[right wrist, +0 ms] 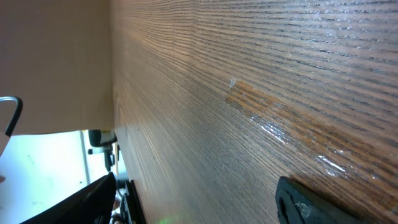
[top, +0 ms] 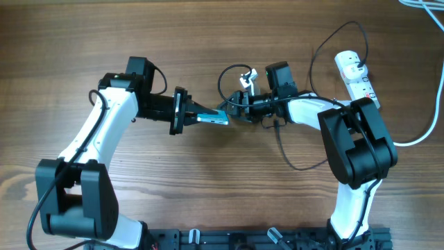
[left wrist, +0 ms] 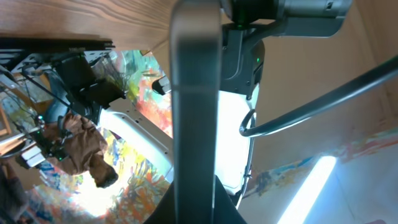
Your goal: Plug charger to phone and switch on socket
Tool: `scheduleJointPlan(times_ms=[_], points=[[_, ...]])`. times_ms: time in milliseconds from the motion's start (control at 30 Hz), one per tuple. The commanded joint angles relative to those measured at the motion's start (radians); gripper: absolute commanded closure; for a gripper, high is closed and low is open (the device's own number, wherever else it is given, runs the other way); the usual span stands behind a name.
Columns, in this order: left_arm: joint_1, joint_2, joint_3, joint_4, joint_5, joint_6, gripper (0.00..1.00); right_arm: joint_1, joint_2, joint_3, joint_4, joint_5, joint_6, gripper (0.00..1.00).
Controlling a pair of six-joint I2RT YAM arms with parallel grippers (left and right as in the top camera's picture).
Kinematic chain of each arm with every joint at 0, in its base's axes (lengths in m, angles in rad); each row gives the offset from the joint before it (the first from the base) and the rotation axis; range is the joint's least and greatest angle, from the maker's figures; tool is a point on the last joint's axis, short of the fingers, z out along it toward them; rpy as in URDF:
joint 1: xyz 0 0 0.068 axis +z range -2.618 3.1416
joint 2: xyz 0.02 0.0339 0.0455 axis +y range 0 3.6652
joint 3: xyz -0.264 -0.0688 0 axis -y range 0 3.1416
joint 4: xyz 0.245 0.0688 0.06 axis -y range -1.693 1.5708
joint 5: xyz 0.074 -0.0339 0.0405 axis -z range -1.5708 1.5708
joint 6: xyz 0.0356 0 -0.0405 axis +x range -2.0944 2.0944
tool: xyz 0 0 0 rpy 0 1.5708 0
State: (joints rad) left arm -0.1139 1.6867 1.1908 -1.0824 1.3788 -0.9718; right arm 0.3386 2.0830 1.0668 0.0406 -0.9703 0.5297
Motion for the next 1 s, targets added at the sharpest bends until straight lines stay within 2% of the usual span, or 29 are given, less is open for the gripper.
scheduleJointPlan(times_ms=[0, 133, 267, 367, 533, 600, 800, 833, 867, 933, 967], points=[[-0.048, -0.01, 0.016, -0.041, 0.061, -0.056, 0.96, -0.002, 0.018, -0.009, -0.016, 0.109, 0.006, 0.16], [-0.146, -0.01, 0.016, -0.109, 0.065, -0.14, 0.96, -0.002, 0.018, -0.009, -0.016, 0.109, 0.005, 0.16], [-0.214, -0.01, 0.016, -0.135, 0.079, -0.14, 0.96, -0.002, 0.018, -0.009, -0.019, 0.109, 0.028, 0.16], [-0.251, -0.009, 0.016, -0.136, -0.004, -0.19, 0.96, -0.002, 0.018, -0.009, -0.016, 0.11, 0.029, 0.16], [-0.306, -0.009, 0.016, -0.134, -0.006, -0.231, 0.96, -0.002, 0.018, -0.009, -0.016, 0.11, 0.031, 0.15], [-0.325, -0.009, 0.016, -0.134, -0.008, -0.23, 0.96, -0.002, 0.018, -0.009, -0.016, 0.109, 0.033, 0.12], [-0.341, -0.009, 0.016, -0.134, -0.003, -0.241, 0.96, -0.002, 0.018, -0.009, -0.016, 0.11, 0.053, 0.11], [-0.341, -0.009, 0.016, -0.134, 0.004, -0.242, 0.96, -0.002, 0.018, -0.009, -0.015, 0.109, 0.058, 0.04], [-0.341, -0.009, 0.016, -0.133, 0.018, -0.241, 0.96, -0.002, 0.018, -0.009, -0.015, 0.109, 0.089, 0.04], [-0.341, -0.009, 0.016, -0.133, 0.071, -0.241, 0.96, -0.002, 0.018, -0.009, -0.015, 0.104, 0.101, 0.04], [-0.341, -0.009, 0.016, -0.133, 0.092, -0.241, 0.96, -0.002, 0.018, -0.009, -0.016, 0.091, 0.101, 0.16]])
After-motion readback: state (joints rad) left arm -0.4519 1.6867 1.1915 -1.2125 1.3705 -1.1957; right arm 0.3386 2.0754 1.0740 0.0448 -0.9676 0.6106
